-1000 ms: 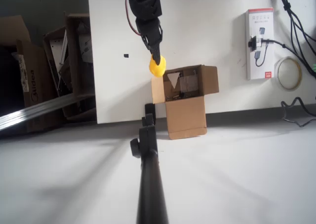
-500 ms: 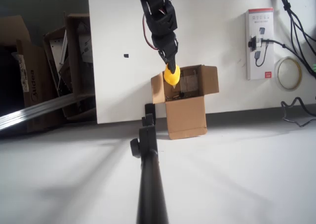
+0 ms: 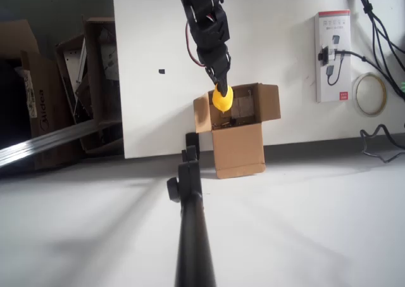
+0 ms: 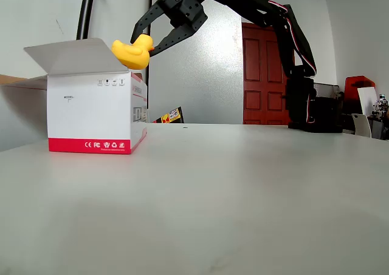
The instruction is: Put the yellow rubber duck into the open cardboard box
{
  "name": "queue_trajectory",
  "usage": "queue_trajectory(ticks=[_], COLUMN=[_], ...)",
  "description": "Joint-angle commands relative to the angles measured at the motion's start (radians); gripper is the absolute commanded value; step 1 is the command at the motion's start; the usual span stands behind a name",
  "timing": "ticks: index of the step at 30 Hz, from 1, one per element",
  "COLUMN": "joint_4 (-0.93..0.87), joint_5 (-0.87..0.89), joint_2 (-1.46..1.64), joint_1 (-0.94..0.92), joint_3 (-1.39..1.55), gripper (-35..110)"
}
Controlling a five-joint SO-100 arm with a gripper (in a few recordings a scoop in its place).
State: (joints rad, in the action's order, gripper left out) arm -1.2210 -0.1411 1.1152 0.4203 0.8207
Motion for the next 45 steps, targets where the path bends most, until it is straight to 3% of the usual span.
queue_trajectory(ticks=[1,16,24,34,45], joint_4=[0.008,0.003,-0.011,-0.193,-0.387], joint_5=[0.009,0.011,0.025,0.020,0.052], joint_2=[0.006,0.009,0.031,0.225,0.518], joint_1=[0.006,0.005,0.003,-0.032,-0.210], joint_3=[-0.052,-0.055,-0.055,-0.055,-0.046], gripper=[16,22,1,-1,-1])
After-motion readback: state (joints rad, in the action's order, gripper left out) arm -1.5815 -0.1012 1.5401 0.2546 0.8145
